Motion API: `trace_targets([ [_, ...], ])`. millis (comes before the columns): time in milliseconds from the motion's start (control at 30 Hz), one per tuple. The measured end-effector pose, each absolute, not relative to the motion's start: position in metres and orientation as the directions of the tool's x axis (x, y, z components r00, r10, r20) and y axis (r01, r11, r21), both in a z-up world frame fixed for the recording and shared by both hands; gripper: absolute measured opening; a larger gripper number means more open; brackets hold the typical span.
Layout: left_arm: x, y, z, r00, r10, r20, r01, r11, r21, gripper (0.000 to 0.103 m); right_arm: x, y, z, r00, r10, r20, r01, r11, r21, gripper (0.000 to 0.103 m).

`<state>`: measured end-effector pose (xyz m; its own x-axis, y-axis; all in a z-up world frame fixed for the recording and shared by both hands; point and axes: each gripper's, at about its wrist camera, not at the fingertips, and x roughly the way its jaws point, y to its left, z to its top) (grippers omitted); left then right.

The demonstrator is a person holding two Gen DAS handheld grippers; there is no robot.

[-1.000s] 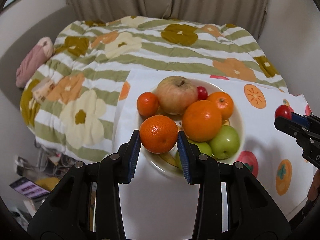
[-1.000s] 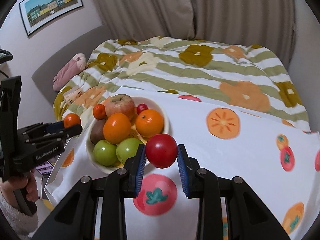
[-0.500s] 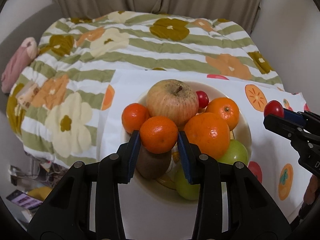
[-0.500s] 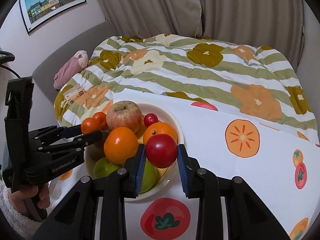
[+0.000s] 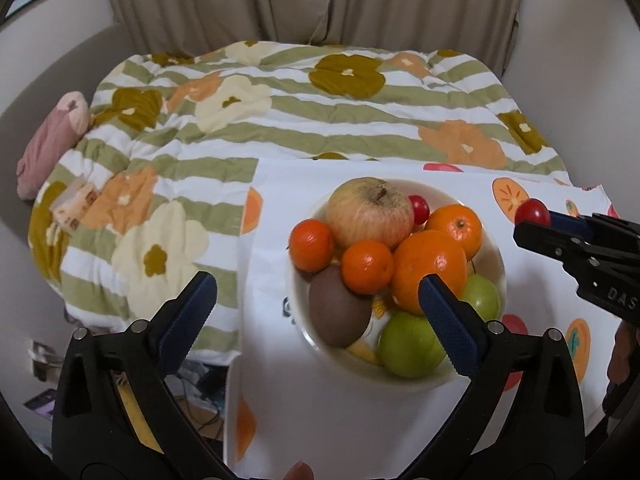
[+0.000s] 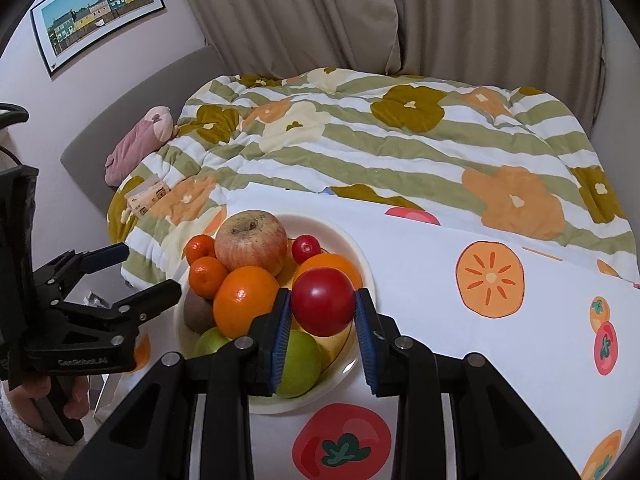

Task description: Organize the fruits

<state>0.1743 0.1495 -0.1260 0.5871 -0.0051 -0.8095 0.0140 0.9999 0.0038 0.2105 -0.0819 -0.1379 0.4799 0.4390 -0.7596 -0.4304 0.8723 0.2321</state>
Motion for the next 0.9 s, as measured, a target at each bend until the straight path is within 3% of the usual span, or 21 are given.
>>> trace_targets([
  [533,0.159,0.161,-0.139,0.559,-0.001,-0.829,0.039,0.999,0.025,0.103,0.212,-0.069,-0.17,0.466,0.386,-0.796,-0.392,0.897,0.205,0.029],
  [567,0.159,0.161,-0.139,0.559,-0.001,-0.829,0.041,0.999,0.026,0.103,0.212,-0.068,-0.171,0.467,0.381,-0.798,-0.386,0.9,0.203,0.035],
  [600,0.159,0.161,-0.138,0.559,0.001,-0.829,0.04,0.999,0.028,0.103,0.212,-0.069,-0.171,0.47,0.386,-0.794,-0.383,0.9,0.211,0.05],
  [700,0.158,0.163,-0.137,0.56,-0.003,-0.828,0.048,0.998,0.029,0.103,0.209,-0.073,-0.167,0.49,0.396,-0.776,-0.365,0.902,0.23,0.075],
  [800,0.157,0.168,-0.132,0.567,-0.008,-0.824,0.056,0.998,0.029,0.103,0.204,-0.075,-0.158,0.515,0.384,-0.767,-0.346,0.911,0.223,0.086],
  [900,0.156,0.171,-0.122,0.574,-0.012,-0.819,0.064,0.997,0.031,0.103,0.194,-0.077,-0.143,0.54,0.364,-0.759,-0.319,0.923,0.216,0.086],
])
